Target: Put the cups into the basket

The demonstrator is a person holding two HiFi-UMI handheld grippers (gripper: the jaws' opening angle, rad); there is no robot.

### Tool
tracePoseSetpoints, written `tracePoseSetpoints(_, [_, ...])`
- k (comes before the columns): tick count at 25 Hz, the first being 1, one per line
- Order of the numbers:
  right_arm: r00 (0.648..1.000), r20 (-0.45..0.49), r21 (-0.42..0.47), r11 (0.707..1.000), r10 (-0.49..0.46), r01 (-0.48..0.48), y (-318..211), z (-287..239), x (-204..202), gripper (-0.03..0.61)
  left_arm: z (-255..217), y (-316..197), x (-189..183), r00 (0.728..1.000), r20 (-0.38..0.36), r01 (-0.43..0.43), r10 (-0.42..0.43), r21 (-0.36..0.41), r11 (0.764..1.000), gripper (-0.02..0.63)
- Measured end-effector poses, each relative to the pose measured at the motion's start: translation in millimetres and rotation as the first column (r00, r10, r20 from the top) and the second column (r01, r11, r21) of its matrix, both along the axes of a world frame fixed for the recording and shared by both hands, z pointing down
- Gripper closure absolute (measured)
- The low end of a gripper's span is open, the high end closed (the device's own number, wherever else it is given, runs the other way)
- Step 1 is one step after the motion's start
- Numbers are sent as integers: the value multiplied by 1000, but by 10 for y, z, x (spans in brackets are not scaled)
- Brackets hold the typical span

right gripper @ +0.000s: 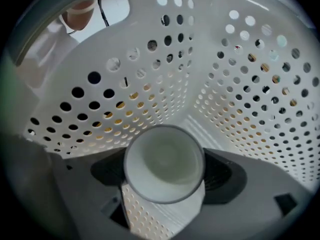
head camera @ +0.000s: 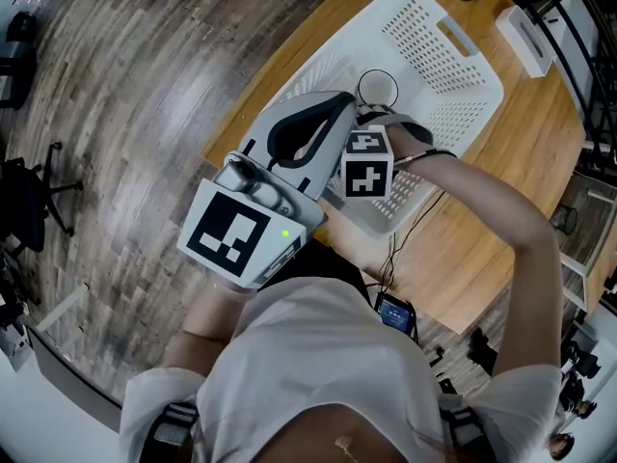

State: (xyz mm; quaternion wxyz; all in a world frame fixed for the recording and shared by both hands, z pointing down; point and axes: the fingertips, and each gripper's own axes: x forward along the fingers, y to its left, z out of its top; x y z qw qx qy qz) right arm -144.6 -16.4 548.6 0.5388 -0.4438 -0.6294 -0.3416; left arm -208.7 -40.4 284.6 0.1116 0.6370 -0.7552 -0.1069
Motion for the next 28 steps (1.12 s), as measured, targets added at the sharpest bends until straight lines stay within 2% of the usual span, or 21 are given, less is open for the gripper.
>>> tracePoseSetpoints(6, [1000,-24,-2,1000,-10,10,28,32,32,167,4,8,-24,1000,16,-1,1,0,1000,606])
tracePoseSetpoints(9, [999,-38,-33,999,-30,28,63,54,60,167,25,14,-54,1000,19,13,-12,-5,1000,606])
tracePoseSetpoints(15, [999,-13,-61,997,-45,44,114,-14,12,167,53,46,-124,999,37,28,-27,-18,999,606])
tracePoseSetpoints(28, [999,-8,-85,996,31,-31,1,-393,-60,167,-27,22,-130,999,45,17,-17,8,1000,606])
